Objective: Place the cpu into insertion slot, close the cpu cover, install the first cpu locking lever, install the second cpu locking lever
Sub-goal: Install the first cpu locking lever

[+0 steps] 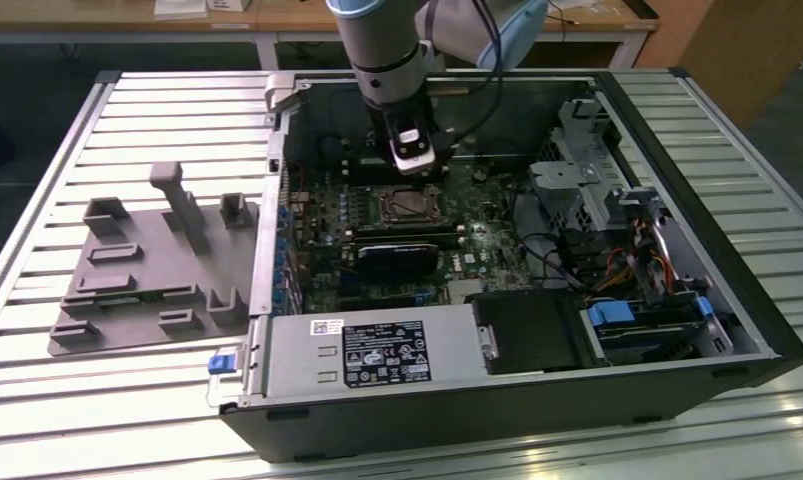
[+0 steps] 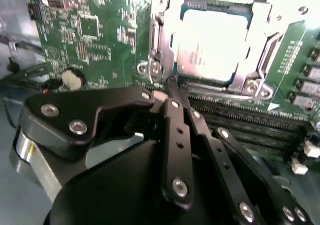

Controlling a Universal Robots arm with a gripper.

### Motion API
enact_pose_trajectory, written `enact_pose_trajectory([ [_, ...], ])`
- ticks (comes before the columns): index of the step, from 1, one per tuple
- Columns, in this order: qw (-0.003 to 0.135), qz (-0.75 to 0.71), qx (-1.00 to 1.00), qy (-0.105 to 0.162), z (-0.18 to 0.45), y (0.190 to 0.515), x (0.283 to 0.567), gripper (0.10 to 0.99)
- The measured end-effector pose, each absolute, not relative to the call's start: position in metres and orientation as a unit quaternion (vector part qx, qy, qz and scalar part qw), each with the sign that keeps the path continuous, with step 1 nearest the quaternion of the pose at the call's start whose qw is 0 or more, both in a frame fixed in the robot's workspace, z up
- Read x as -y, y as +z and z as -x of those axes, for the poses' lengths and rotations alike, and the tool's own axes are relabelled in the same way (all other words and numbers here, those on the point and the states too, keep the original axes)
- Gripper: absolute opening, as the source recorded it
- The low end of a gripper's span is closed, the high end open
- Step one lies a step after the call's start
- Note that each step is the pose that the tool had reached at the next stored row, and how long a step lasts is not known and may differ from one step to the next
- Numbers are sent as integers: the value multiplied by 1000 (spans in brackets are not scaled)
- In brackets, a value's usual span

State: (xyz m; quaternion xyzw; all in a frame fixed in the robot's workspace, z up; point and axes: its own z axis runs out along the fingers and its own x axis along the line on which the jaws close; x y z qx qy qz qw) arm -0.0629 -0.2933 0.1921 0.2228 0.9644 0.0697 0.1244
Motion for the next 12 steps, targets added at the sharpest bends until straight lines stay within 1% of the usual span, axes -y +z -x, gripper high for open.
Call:
enact_pose_trajectory([
  [7,127,-223,-964,72,63,192,296,102],
  [12,127,-223,-964,72,63,202,296,102],
])
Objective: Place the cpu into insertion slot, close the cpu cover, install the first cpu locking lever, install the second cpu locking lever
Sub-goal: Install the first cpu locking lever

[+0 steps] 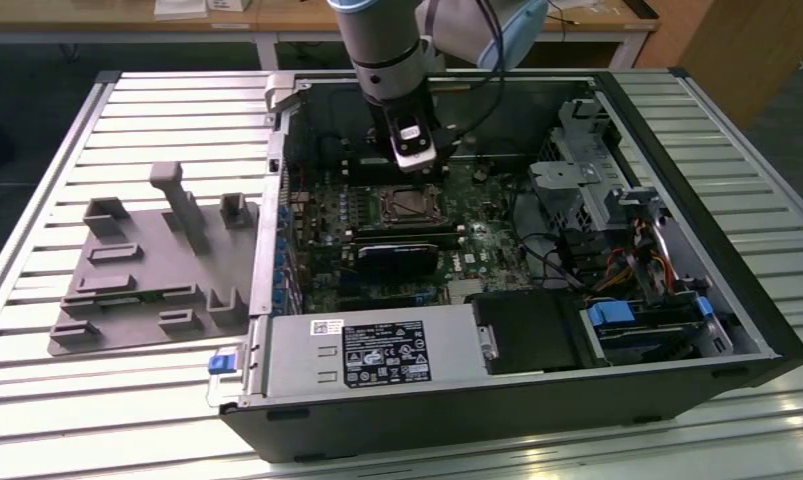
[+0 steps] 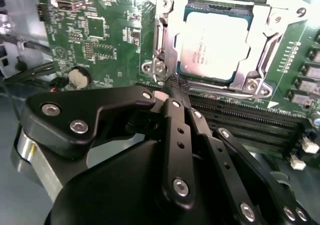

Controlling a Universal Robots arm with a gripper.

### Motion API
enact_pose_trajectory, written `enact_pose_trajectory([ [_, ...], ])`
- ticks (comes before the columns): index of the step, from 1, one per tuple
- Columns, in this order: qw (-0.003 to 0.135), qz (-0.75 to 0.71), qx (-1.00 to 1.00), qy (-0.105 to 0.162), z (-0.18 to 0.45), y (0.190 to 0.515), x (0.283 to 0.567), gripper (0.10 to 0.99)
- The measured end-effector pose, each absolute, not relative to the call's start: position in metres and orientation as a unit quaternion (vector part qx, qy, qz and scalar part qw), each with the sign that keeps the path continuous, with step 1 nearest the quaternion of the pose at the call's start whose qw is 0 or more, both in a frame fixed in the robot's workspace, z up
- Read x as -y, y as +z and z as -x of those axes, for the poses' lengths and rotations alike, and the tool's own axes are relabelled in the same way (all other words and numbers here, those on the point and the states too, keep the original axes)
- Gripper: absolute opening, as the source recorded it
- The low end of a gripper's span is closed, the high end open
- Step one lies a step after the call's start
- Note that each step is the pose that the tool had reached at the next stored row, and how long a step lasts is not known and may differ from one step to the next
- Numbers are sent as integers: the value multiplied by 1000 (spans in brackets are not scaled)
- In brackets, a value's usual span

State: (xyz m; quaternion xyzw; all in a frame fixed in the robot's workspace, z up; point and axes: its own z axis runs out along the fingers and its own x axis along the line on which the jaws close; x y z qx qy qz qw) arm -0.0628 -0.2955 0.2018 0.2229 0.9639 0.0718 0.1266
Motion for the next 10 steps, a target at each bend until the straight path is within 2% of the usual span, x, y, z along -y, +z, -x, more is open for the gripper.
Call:
enact_pose_trajectory([
  [10,127,-223,-964,72,63,214,296,102],
])
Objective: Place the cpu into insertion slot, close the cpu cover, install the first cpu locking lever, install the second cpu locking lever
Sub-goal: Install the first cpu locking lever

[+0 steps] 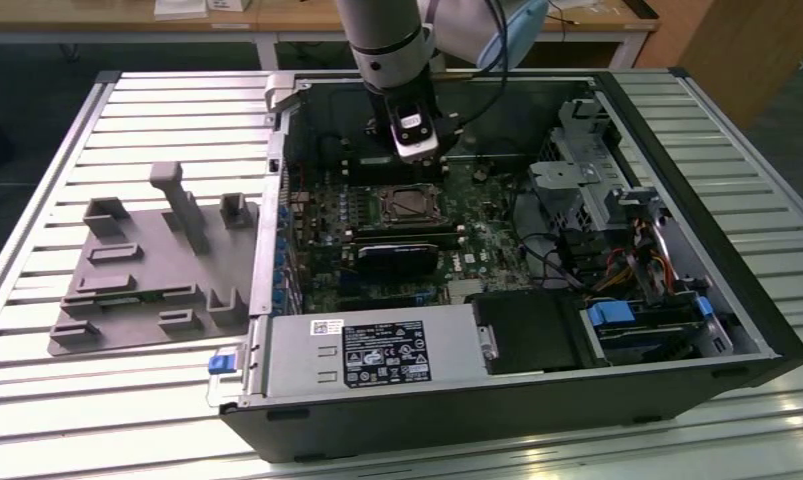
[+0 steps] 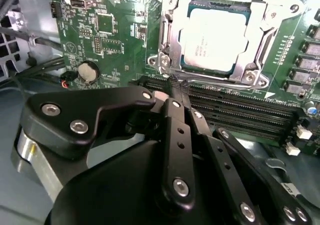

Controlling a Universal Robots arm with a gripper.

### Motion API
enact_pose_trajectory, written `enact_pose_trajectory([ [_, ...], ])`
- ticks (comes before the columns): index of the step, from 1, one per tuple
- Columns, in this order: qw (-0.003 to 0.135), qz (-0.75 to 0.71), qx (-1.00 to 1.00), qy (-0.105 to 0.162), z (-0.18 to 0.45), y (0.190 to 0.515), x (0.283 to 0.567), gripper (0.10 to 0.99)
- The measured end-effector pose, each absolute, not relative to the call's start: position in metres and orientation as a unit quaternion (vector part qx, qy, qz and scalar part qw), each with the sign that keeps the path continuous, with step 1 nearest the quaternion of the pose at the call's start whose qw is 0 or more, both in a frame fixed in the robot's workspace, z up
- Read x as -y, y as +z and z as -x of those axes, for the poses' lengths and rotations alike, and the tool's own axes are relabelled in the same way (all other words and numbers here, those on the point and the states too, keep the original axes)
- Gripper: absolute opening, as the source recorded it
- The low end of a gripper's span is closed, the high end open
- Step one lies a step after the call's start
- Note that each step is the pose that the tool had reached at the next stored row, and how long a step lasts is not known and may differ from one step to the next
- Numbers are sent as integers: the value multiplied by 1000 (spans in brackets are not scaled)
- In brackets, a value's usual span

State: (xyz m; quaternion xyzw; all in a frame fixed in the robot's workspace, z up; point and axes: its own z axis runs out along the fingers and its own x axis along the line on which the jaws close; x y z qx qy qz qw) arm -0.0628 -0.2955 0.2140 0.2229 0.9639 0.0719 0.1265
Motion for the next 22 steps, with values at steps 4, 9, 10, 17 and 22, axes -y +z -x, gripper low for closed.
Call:
enact_pose_trajectory([
  [4,106,-224,-967,64,61,214,296,102],
  [9,69,-225,-971,42,59,214,296,102],
  [10,63,-225,-972,38,59,214,297,102],
  [17,46,-225,-973,17,58,214,306,102],
  [22,46,-225,-973,9,58,214,314,102],
])
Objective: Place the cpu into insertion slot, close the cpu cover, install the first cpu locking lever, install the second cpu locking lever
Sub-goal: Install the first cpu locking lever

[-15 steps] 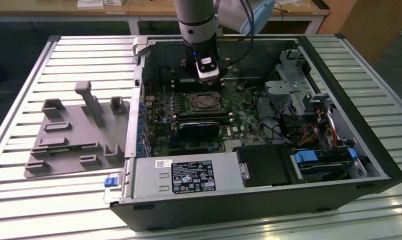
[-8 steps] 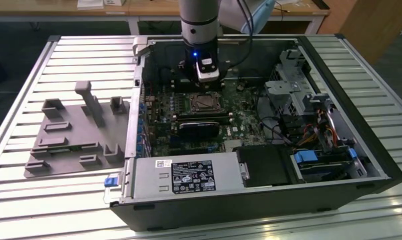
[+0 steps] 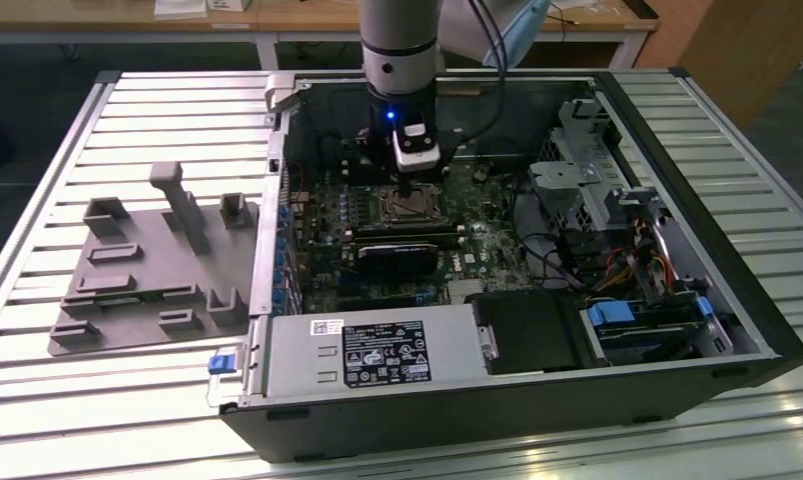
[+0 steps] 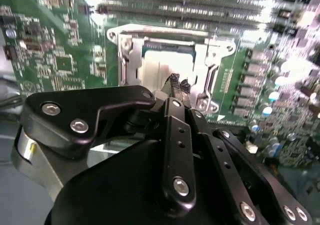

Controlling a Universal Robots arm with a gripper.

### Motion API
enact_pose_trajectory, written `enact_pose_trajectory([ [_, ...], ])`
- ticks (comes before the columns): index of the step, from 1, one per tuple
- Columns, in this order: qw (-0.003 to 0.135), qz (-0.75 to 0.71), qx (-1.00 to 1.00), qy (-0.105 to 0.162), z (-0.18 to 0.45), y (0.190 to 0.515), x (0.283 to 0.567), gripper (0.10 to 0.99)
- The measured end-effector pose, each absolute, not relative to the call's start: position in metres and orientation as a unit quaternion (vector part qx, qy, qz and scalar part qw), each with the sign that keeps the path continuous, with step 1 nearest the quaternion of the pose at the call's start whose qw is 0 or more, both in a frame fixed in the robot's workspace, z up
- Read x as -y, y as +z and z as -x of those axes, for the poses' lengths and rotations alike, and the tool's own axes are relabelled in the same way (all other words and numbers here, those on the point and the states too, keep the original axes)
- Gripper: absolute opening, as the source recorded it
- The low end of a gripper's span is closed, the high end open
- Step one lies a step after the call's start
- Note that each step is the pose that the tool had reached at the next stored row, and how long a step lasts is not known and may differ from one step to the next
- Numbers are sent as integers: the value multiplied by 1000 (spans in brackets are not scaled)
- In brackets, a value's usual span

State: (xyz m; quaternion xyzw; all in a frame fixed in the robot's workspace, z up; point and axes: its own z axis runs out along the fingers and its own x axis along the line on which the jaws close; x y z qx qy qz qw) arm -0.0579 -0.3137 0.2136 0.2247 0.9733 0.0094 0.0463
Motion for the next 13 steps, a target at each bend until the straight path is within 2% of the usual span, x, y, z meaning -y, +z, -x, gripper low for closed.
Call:
enact_pose_trajectory([
  [13,48,-220,-974,2,58,216,320,102],
])
